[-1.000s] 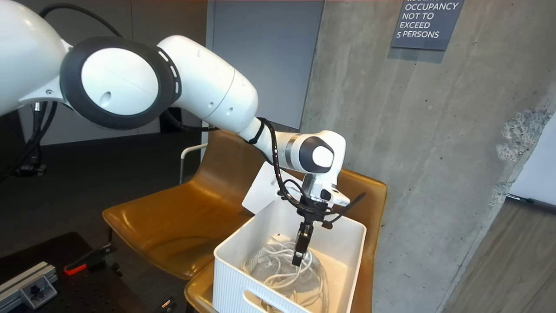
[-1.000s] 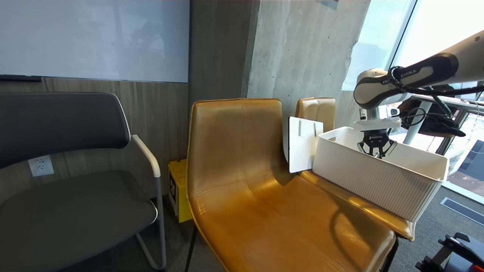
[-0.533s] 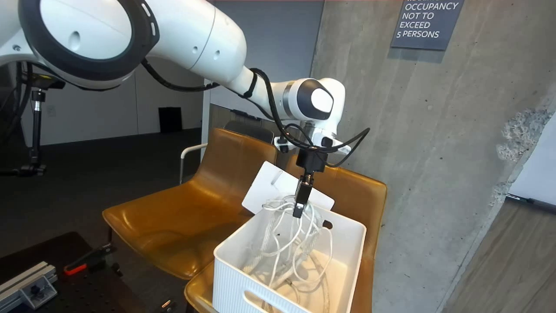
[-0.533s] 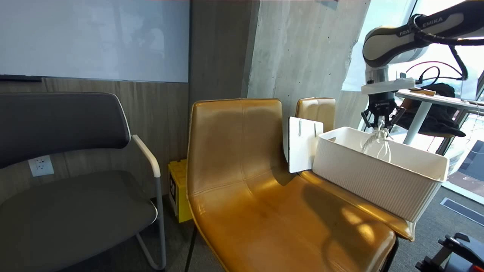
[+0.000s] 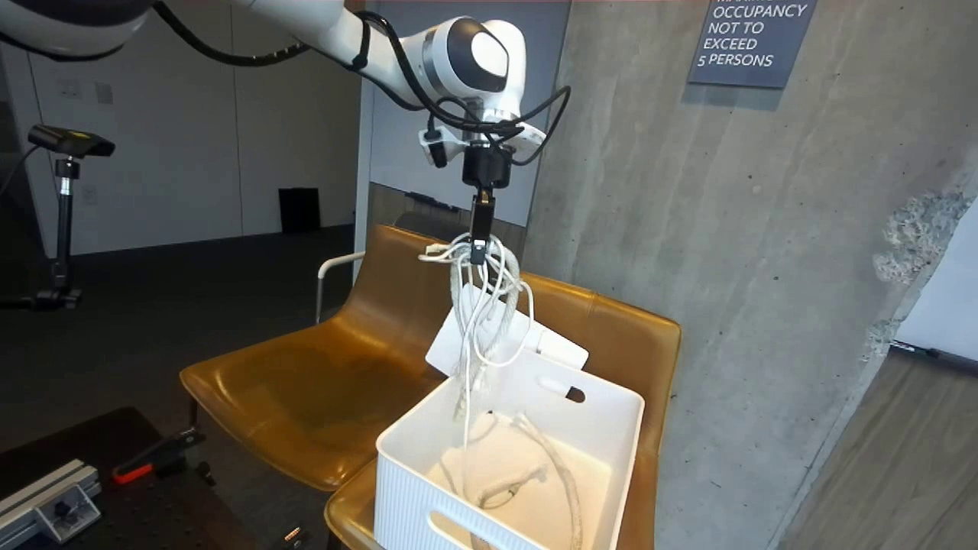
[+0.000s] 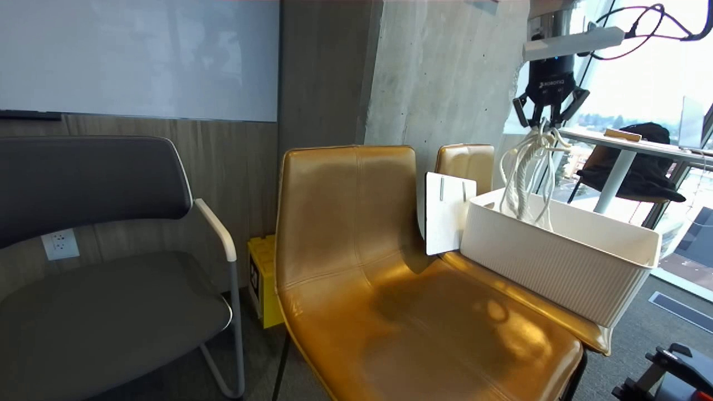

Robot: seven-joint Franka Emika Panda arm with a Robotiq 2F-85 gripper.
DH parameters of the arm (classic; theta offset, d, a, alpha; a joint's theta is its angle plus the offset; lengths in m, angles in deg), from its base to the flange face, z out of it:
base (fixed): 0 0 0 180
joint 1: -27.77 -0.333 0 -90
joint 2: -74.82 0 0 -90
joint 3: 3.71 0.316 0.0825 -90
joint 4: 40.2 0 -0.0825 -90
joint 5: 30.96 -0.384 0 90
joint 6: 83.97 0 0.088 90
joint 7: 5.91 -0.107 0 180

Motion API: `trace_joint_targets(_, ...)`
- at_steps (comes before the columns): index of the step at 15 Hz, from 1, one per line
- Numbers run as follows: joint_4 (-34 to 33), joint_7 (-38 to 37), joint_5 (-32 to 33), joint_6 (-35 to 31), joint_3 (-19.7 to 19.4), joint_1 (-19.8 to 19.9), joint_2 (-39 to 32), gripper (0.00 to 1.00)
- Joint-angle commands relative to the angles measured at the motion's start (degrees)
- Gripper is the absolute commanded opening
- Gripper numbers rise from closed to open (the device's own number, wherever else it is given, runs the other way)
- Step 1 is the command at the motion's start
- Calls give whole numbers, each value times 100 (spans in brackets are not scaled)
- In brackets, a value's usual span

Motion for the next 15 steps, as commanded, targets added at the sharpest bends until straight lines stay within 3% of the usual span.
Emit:
trace_joint_targets(1, 100, -281, 317, 117, 68, -679, 587, 3)
trace_joint_targets(7, -198, -831, 716, 220, 249, -2089, 877, 3)
trace_joint_targets(13, -997, -1499, 750, 847, 593, -3409, 446, 3)
trace_joint_targets(14, -1344, -1713, 956, 1115, 1207, -3229, 312, 3)
trace_joint_targets(15, -1485, -1902, 1010, 1211, 1298, -3416, 166, 3)
